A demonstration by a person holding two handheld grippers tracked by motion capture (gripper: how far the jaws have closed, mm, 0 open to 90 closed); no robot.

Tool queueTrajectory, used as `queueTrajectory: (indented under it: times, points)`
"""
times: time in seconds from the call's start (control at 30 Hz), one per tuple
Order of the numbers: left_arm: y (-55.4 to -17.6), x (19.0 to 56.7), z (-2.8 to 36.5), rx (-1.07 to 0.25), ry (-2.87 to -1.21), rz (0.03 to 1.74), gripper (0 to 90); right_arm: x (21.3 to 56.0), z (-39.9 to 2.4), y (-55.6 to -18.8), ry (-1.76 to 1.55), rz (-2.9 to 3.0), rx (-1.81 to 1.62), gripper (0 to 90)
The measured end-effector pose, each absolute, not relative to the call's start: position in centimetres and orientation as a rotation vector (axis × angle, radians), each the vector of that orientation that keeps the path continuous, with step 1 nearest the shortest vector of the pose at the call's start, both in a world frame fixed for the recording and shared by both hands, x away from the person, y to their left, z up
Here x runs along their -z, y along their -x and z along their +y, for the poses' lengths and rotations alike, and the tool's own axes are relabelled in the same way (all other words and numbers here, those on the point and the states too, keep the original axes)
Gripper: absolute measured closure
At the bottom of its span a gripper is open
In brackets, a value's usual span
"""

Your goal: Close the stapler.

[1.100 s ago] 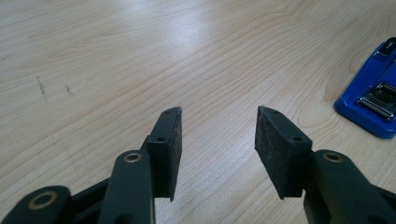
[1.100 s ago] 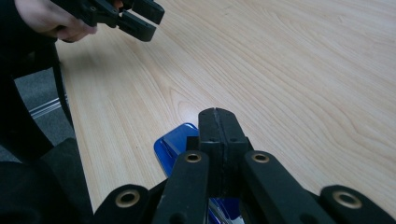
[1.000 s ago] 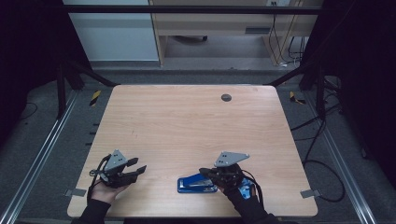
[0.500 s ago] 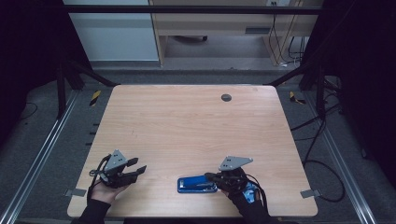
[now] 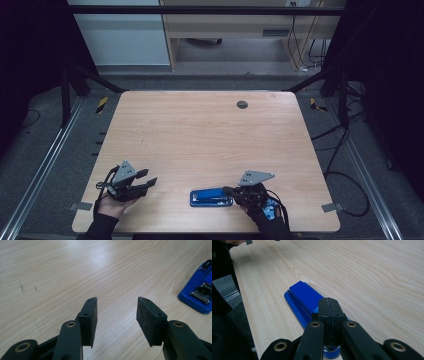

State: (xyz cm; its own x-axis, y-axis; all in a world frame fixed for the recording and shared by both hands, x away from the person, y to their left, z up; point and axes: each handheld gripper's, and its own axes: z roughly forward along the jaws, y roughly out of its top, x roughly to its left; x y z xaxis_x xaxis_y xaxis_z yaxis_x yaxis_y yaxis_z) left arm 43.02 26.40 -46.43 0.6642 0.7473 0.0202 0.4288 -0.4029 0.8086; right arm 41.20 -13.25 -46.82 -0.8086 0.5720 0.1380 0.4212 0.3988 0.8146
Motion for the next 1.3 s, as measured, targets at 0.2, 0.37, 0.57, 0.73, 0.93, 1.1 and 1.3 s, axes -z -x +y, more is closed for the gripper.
queueTrajectory:
  times: [0.2,0.37,0.57,0.73,0.93,1.1,1.3]
  points:
    - [-43.0,46.4,26.3,-0.489,-2.051,0.91,51.0,47.1,-13.3,-41.2,-0.893,2.496,-1.369,90.0]
    - [-43.0,46.5,26.4,-0.49,-2.051,0.908,50.9,46.9,-13.4,-41.2,-0.882,2.508,-1.354,90.0]
    - [-43.2,46.6,26.5,-0.484,-2.054,0.922,48.8,46.0,-13.9,-41.4,-0.898,2.43,-1.411,83.4]
    - [-43.3,46.6,26.5,-0.492,-2.053,0.93,45.3,45.6,-15.6,-41.9,-0.969,2.307,-1.463,70.4]
    - [-43.6,46.9,26.6,-0.488,-2.053,0.96,38.2,46.1,-18.3,-43.3,-1.078,2.218,-1.309,51.4]
    - [-43.8,47.0,26.9,-0.495,-2.036,0.994,34.0,47.3,-20.4,-44.7,-1.148,2.204,-1.078,40.0]
    - [-44.1,47.2,27.3,-0.511,-2.023,1.032,30.3,48.1,-23.1,-46.0,-1.275,2.177,-0.989,30.6]
